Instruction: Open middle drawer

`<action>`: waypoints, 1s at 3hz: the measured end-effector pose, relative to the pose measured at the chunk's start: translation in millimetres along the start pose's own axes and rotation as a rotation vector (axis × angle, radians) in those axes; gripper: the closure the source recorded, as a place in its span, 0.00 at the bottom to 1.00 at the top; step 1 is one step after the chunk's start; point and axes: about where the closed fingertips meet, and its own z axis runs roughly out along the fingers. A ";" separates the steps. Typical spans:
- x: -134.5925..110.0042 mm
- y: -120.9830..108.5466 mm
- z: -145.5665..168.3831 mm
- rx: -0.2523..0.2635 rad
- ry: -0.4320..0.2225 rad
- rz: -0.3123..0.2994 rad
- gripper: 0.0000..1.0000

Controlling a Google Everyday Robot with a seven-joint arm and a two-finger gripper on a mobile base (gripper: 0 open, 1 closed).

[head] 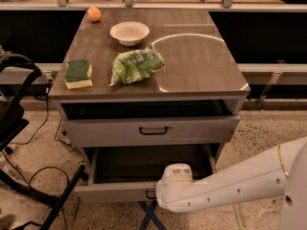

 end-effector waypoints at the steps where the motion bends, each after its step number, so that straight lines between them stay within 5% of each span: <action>1: 0.1 1.0 -0.1 0.000 0.000 0.000 1.00; 2: 4.9 29.8 -7.6 -0.008 -0.038 0.041 1.00; 3: 5.6 34.5 -9.0 -0.009 -0.045 0.048 1.00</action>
Offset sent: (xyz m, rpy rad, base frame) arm -0.1311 -0.0361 -0.0066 0.2078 0.0732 -0.1201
